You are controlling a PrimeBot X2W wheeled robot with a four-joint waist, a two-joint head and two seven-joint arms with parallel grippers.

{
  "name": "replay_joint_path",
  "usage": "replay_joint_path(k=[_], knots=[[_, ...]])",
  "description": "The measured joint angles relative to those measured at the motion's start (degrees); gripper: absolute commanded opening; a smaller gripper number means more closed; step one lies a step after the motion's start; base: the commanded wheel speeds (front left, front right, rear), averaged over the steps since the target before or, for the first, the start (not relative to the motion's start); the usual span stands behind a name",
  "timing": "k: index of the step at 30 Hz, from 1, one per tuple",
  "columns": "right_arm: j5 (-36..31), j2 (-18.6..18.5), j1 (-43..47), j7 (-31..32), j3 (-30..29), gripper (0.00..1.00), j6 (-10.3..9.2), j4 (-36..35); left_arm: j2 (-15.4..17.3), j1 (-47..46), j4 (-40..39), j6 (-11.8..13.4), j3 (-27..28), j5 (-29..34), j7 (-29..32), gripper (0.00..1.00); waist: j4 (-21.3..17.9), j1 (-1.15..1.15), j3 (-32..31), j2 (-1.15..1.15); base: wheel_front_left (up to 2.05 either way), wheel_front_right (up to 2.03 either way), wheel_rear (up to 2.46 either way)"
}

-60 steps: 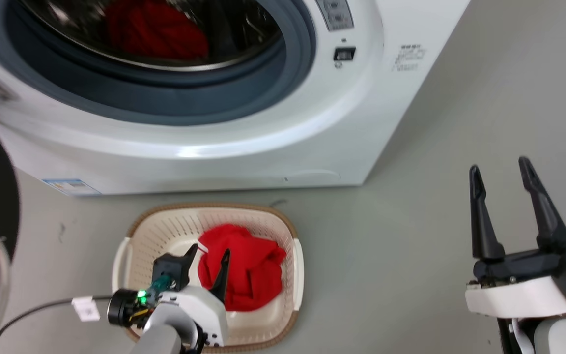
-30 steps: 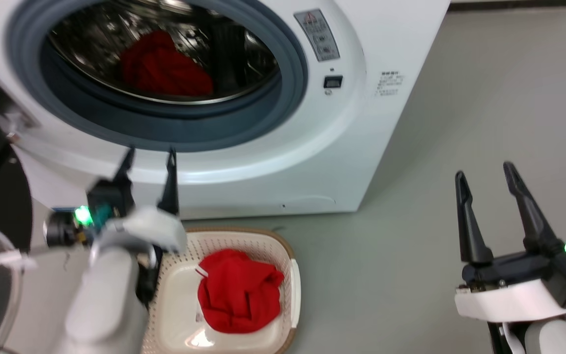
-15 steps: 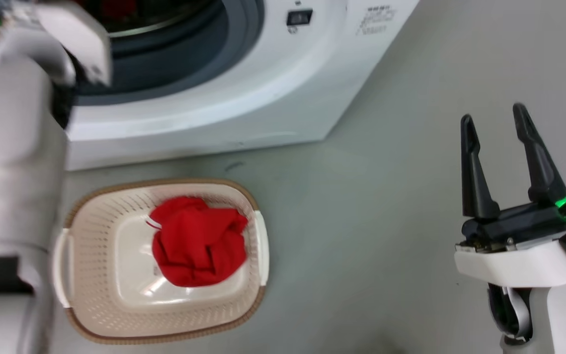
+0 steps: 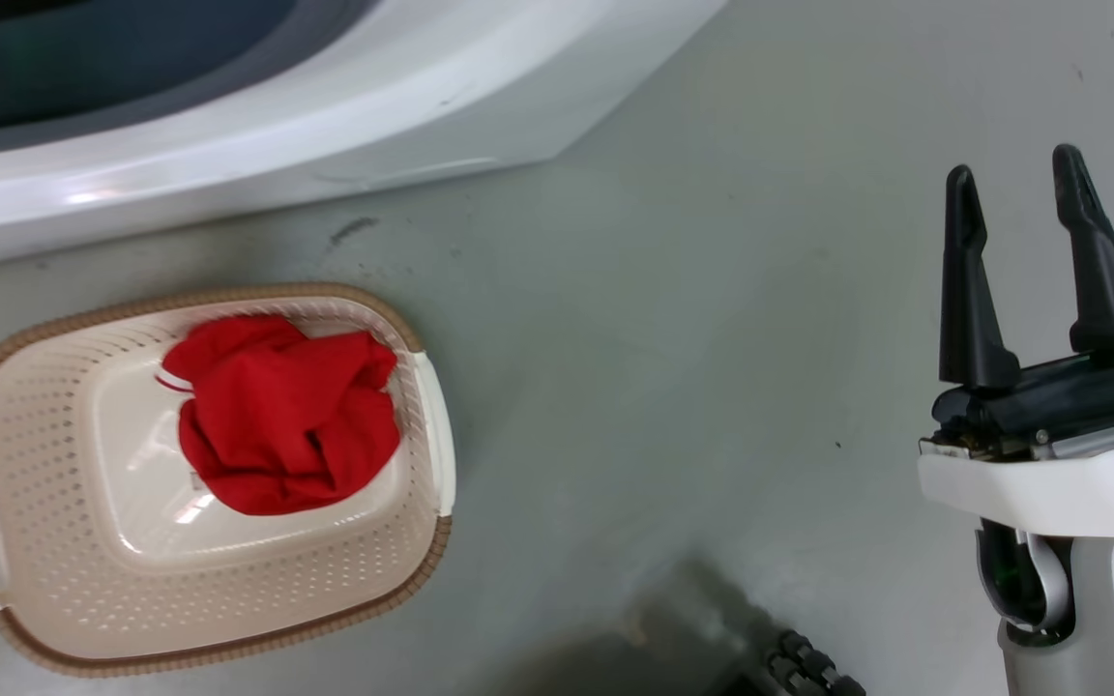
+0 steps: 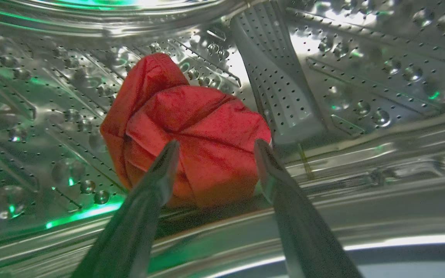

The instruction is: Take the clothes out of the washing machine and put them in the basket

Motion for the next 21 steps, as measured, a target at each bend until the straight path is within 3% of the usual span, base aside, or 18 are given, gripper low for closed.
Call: replay_joint_path(k=[6,21], knots=[[1.6,0.0,-1.0,0.0,-0.1,1.0,0.0,-0.7,3.2,-5.6,1.8,0.0,-3.0,-0.5,7.6,1.0,-1.6,0.0,3.9,0.01,0.0,0.0,0.0],[2.7,0.0,-2.1,0.0,-0.8,1.0,0.0,-1.2,5.4,-7.4,2.1,1.2,-4.9,-0.8,12.0,1.0,-3.4,-0.01,8.7,0.0,0.0,0.0,0.0]])
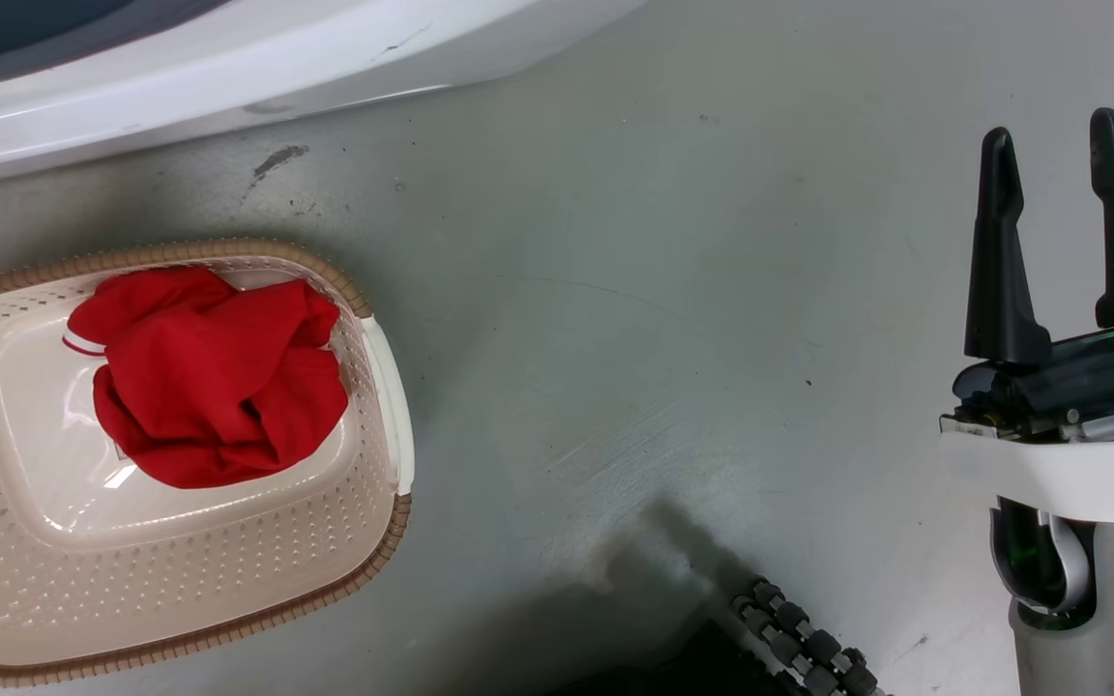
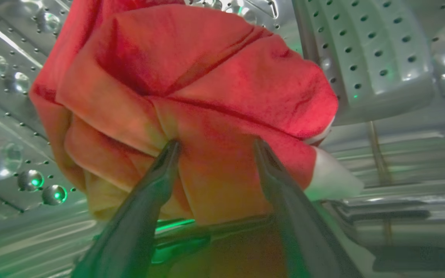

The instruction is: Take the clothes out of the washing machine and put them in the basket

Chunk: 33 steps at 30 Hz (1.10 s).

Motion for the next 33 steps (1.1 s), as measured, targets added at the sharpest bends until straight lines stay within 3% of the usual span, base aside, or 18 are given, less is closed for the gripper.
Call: replay_joint_path(k=[1,2,3,4,9,21,33], knots=[[0.1,0.0,0.0,0.0,0.0,1.0,0.0,0.0,0.1,-0.2,0.0,0.0,-0.1,0.0,0.2,1.0,0.0,0.0,0.1,0.0,0.0,0.0,0.0],[0.1,0.0,0.0,0.0,0.0,1.0,0.0,0.0,0.2,-0.3,0.0,0.2,-0.3,0.0,0.4,0.62,-0.1,0.0,0.2,0.0,0.0,0.0,0.0],[0.1,0.0,0.0,0.0,0.0,1.0,0.0,0.0,0.2,-0.4,0.0,0.2,-0.4,0.0,0.7,0.18,-0.1,0.0,0.2,0.0,0.0,0.0,0.0],[0.1,0.0,0.0,0.0,0.0,1.0,0.0,0.0,0.2,-0.4,0.0,0.2,-0.5,0.0,0.7,0.0,0.0,0.0,0.3,0.0,0.0,0.0,0.0],[0.1,0.0,0.0,0.0,-0.1,1.0,0.0,0.0,0.7,-0.1,-0.5,0.2,-1.0,-0.1,-0.5,0.0,-0.1,0.0,0.2,0.0,0.0,0.0,0.0],[-0.9,0.0,0.0,0.0,-0.4,1.0,0.0,0.6,0.8,3.0,-3.3,1.2,-2.0,-0.7,-10.1,0.0,0.6,0.0,-2.4,0.0,0.0,0.0,0.0],[-3.8,0.0,2.6,0.0,-0.7,1.0,0.0,2.3,-4.9,13.9,-4.7,1.6,-1.0,-5.2,-23.8,0.0,3.1,0.0,-10.4,0.0,0.0,0.0,0.0]])
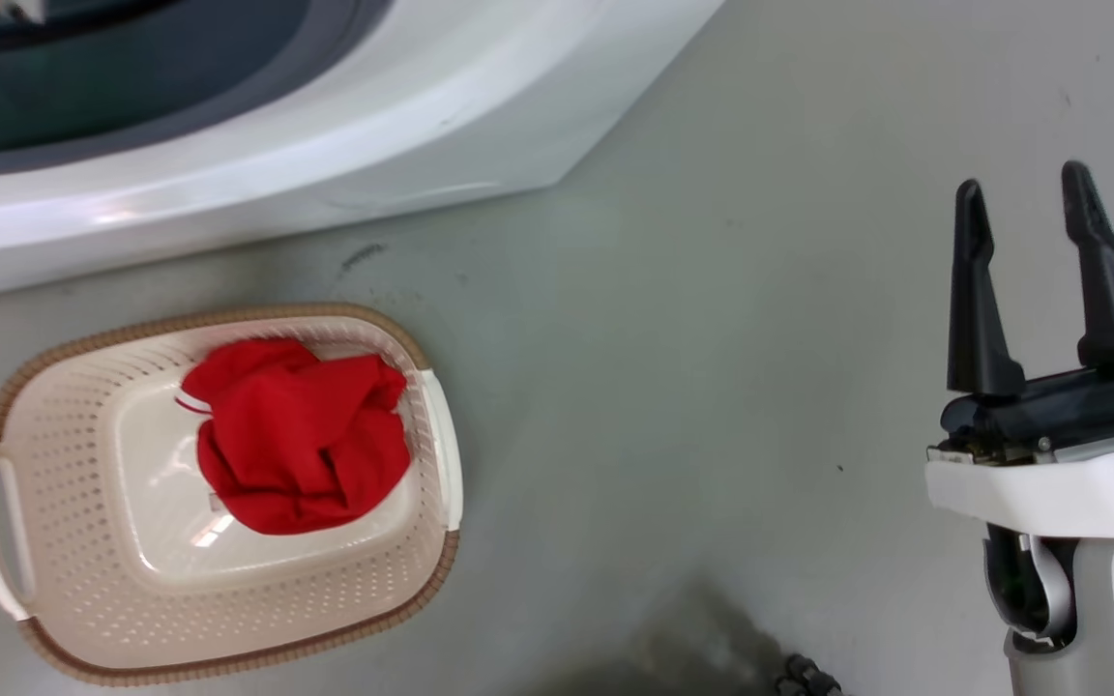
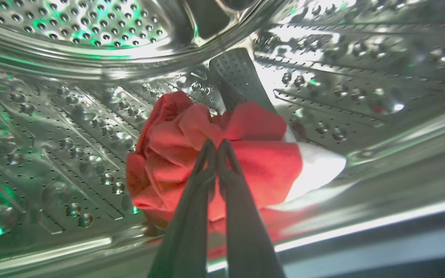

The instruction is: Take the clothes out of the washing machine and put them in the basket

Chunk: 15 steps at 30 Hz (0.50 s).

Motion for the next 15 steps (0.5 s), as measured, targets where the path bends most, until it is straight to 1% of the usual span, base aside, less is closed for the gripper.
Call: replay_joint_path(k=[7,15], knots=[[-1.9,0.0,2.3,0.0,0.2,1.0,0.0,0.9,-2.4,8.4,0.3,-1.3,-0.1,-2.6,-8.3,0.0,1.8,-0.01,-6.3,0.0,0.0,0.0,0.0],[-3.6,0.0,5.4,0.0,0.2,1.0,0.0,1.8,-5.4,17.3,0.5,-2.0,2.1,-7.4,-18.1,0.0,3.8,-0.01,-12.9,0.0,0.0,0.0,0.0]])
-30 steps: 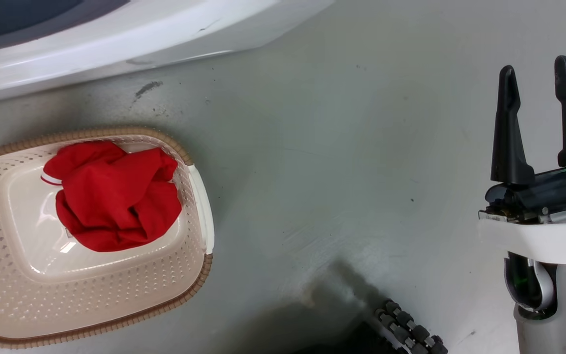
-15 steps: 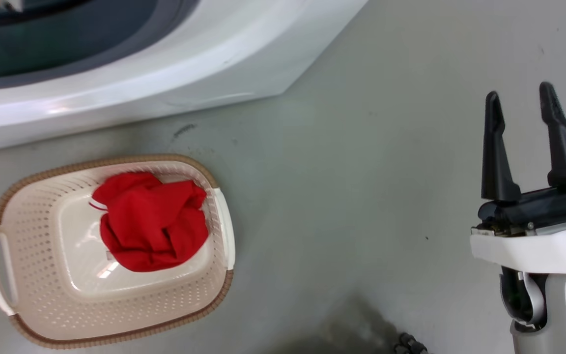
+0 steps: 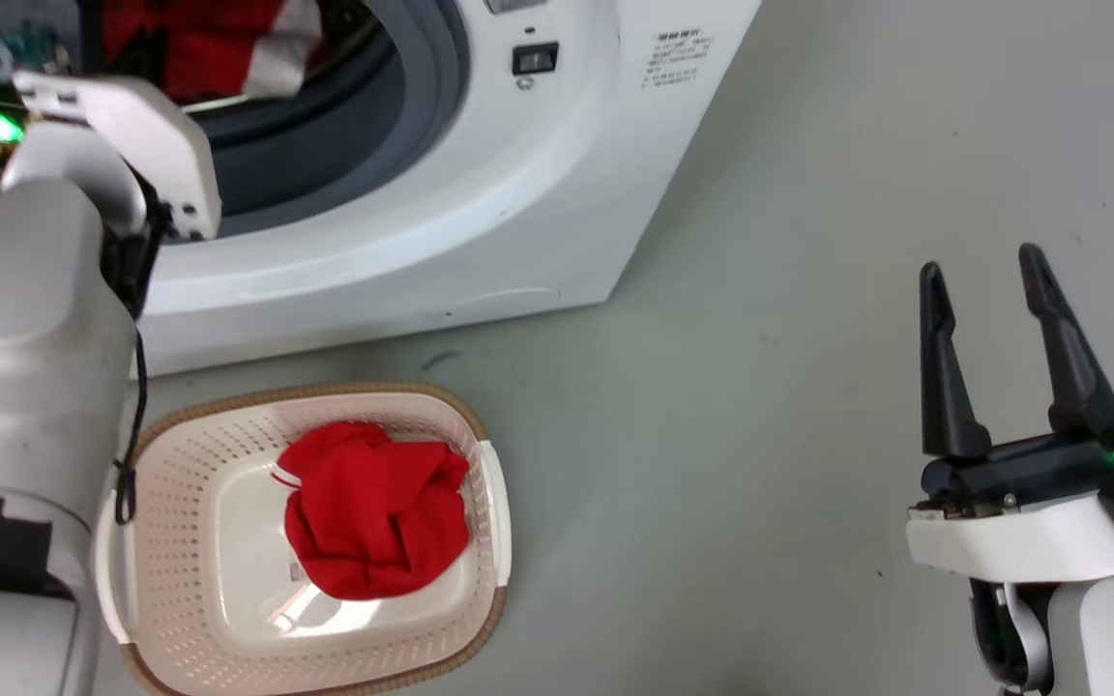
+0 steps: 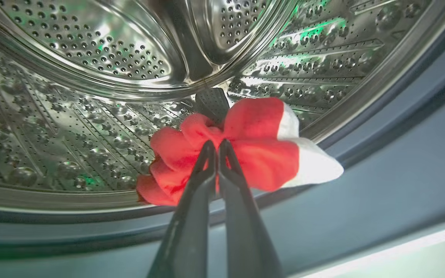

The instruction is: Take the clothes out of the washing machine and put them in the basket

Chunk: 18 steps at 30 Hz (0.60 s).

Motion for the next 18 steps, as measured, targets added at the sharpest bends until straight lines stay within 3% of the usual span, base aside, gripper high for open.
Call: replay_joint_path(k=[4,11,18], knots=[[-0.9,0.0,2.1,0.0,0.0,1.0,0.0,0.5,-1.5,7.1,-1.9,0.0,0.3,-1.5,-6.9,0.0,1.6,0.0,-5.1,0.0,0.0,0.0,0.0],[-1.5,0.0,4.7,0.0,-0.8,1.0,0.0,0.9,-2.7,16.0,-8.5,0.6,1.0,-2.2,-8.5,0.0,3.2,0.0,-9.8,0.0,0.0,0.0,0.0],[-2.5,0.0,7.7,0.0,-0.7,1.0,0.0,1.2,-3.1,28.5,-24.6,3.7,2.9,-1.5,-8.5,0.0,4.7,0.0,-14.6,0.0,0.0,0.0,0.0]])
